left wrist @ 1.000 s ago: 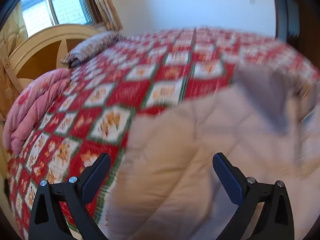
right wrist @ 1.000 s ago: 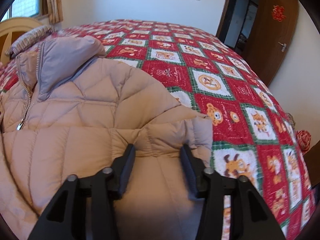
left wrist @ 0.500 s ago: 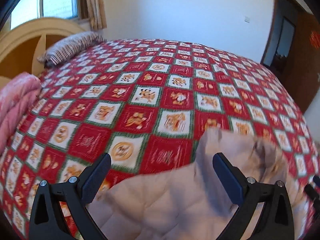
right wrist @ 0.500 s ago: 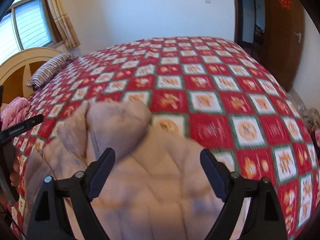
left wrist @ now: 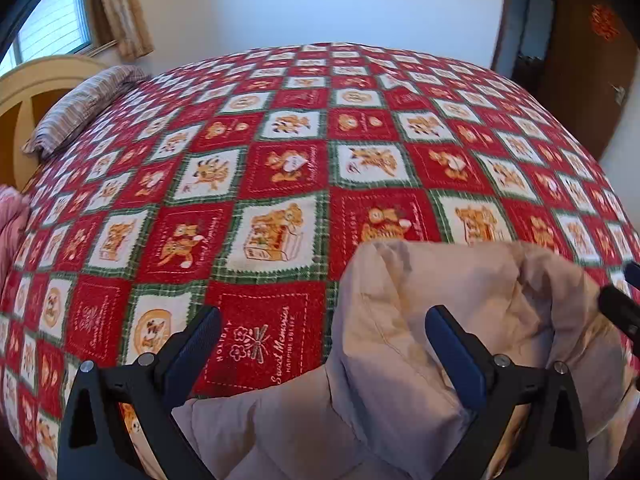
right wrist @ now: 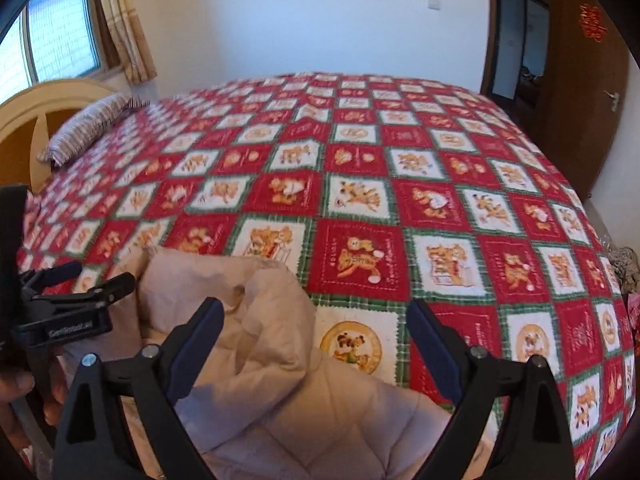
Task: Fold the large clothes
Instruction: 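Grasp the jacket side with the left tool while the right tool grasps it too, lifting toward the zipper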
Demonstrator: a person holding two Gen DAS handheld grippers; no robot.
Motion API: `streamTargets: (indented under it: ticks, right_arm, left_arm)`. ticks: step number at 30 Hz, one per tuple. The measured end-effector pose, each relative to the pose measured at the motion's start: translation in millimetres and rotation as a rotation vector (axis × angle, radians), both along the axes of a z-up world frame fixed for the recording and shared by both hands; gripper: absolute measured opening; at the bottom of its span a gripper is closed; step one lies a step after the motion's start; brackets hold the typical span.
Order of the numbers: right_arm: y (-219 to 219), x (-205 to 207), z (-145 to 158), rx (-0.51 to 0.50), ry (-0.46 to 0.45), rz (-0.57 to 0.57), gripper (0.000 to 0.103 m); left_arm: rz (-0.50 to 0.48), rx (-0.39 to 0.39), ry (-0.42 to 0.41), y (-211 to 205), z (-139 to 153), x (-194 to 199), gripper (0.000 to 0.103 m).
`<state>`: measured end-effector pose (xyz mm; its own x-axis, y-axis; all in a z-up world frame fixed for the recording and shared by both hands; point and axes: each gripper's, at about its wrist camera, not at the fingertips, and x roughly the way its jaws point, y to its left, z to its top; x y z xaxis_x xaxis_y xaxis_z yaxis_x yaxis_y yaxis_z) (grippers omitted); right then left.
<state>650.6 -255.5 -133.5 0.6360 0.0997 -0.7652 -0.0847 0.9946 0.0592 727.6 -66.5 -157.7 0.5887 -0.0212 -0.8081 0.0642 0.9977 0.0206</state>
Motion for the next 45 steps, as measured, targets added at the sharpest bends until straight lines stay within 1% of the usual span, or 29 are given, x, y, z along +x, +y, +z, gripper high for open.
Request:
streamTargets:
  ticks: [1, 2, 3, 4, 5, 6, 7, 10, 13, 15, 17, 18, 20, 21, 22, 24, 25, 26, 27, 30, 34, 36, 38, 40, 41, 42, 43, 44, 45]
  right_arm:
    - [0.8, 1.6, -7.3, 0.002, 0.018, 0.015, 0.094]
    - [1.1, 1.6, -12.2, -0.004, 0.029, 0.024, 0.093]
    - [1.0, 0.5, -16.1, -0.008, 0.036, 0.033, 0.084]
    - [0.3, -0.2, -19.5, -0.011, 0.052, 0.045, 0.066]
    - [-0.8, -1.8, -22.2, -0.017, 0.067, 0.056, 0.053]
    - [-2.1, -4.0, -23.4, -0.025, 0.076, 0.065, 0.027]
    - [-3.7, -11.8, -21.0, -0.046, 0.059, 0.068, 0.020]
    - [-6.5, -32.6, -12.8, -0.099, 0.006, 0.084, 0.012]
    - [-13.6, -61.7, -4.3, -0.129, -0.033, 0.098, 0.009]
    - [-17.1, -78.0, 0.0, -0.137, -0.053, 0.105, 0.007]
    - [-18.0, -91.9, 3.1, -0.140, -0.071, 0.109, 0.006]
    - [-17.1, -97.7, 3.7, -0.152, -0.078, 0.111, 0.006]
    - [-14.0, -109.5, 0.3, -0.183, -0.094, 0.120, 0.005]
    - [-11.5, -111.1, -3.5, -0.206, -0.095, 0.123, 0.005]
    - [-9.7, -111.8, -11.3, -0.238, -0.085, 0.121, 0.005]
    - [-11.9, -108.7, -28.4, -0.252, -0.042, 0.108, 0.004]
    - [-11.7, -106.7, -37.5, -0.284, -0.031, 0.099, 0.003]
    - [-12.7, -106.0, -43.7, -0.304, -0.021, 0.095, 0.003]
    - [-12.5, -103.8, -53.9, -0.316, 0.002, 0.090, 0.003]
    - [-11.0, -100.7, -68.2, -0.357, 0.030, 0.062, 0.001]
    - [-17.5, -100.7, -60.4, -0.323, 0.029, 0.050, 0.001]
    - [-24.4, -104.9, -53.3, -0.283, 0.034, 0.057, 0.002]
    - [-31.3, -112.8, -48.7, -0.263, 0.047, 0.058, 0.015]
    - [-38.8, -123.5, -36.7, -0.243, 0.023, 0.069, 0.056]
    - [-38.3, -130.4, -31.7, -0.245, 0.006, 0.068, 0.063]
    - [-40.5, -137.0, -23.4, -0.254, -0.021, 0.066, 0.068]
    - [-41.8, -141.1, -16.1, -0.260, -0.039, 0.066, 0.068]
    - [-44.9, -144.2, -6.6, -0.260, -0.060, 0.061, 0.068]
    - [-47.4, -145.8, 2.3, -0.247, -0.085, 0.049, 0.068]
  left_arm:
    - [-0.013, -0.005, -0.008, 0.9, -0.9, -2.0, 0.089]
    - [-0.035, -0.022, -0.011, 1.7, -1.6, -3.4, 0.062]
    - [-0.074, -0.052, 0.014, 2.4, -4.0, -4.0, 0.047]
    - [-0.099, -0.071, 0.034, 2.8, -5.8, -4.3, 0.014]
    - [-0.127, -0.073, 0.038, 2.8, -6.0, -7.7, 0.006]
    - [-0.132, -0.037, 0.001, 2.5, -2.0, -14.5, 0.006]
    - [-0.144, -0.019, -0.035, 2.8, 2.4, -20.3, 0.006]
    - [-0.179, -0.004, -0.101, 10.5, 16.0, -44.3, 0.004]
    - [-0.202, 0.001, -0.157, 21.9, 25.8, -70.9, 0.003]
    - [-0.214, -0.019, -0.198, 32.4, 32.1, -93.8, 0.002]
    - [-0.224, -0.036, -0.223, 38.6, 33.8, -112.9, 0.002]
    - [-0.232, -0.027, -0.230, 39.9, 31.5, -122.1, 0.002]
    - [-0.257, 0.003, -0.228, 36.8, 20.3, -133.4, 0.002]
    - [-0.261, 0.045, -0.220, 33.2, 10.3, -138.1, 0.002]
    - [-0.263, 0.074, -0.210, 30.6, 1.8, -139.2, 0.002]
    - [-0.275, 0.114, -0.168, 25.1, -20.6, -140.3, 0.002]
    - [-0.271, 0.143, -0.166, 23.8, -27.7, -140.3, 0.002]
    - [-0.269, 0.159, -0.164, 23.3, -32.9, -140.3, 0.002]
    - [-0.262, 0.159, -0.160, 23.5, -35.7, -138.1, 0.002]
    - [-0.236, 0.147, -0.150, 27.1, -34.4, -134.7, 0.003]
    - [-0.238, 0.135, -0.155, 32.0, -20.2, -145.3, 0.004]
    - [-0.253, 0.119, -0.179, 34.1, -3.8, -158.0, 0.005]
    - [-0.260, 0.107, -0.200, 36.4, 10.0, -168.0, 0.008]
    - [-0.258, 0.091, -0.217, 44.1, 25.4, -176.1, 0.010]
    - [-0.254, 0.085, -0.226, 46.7, 29.4, -178.7, 0.011]
    - [-0.234, 0.070, -0.240, 54.0, 36.4, -179.5, 0.014]
    - [-0.219, 0.058, -0.247, 58.7, 40.7, -177.9, 0.026]
    - [-0.185, 0.050, -0.265, 65.6, 45.9, -174.1, 0.056]
    - [-0.138, 0.052, -0.285, 71.4, 49.5, -168.6, 0.076]
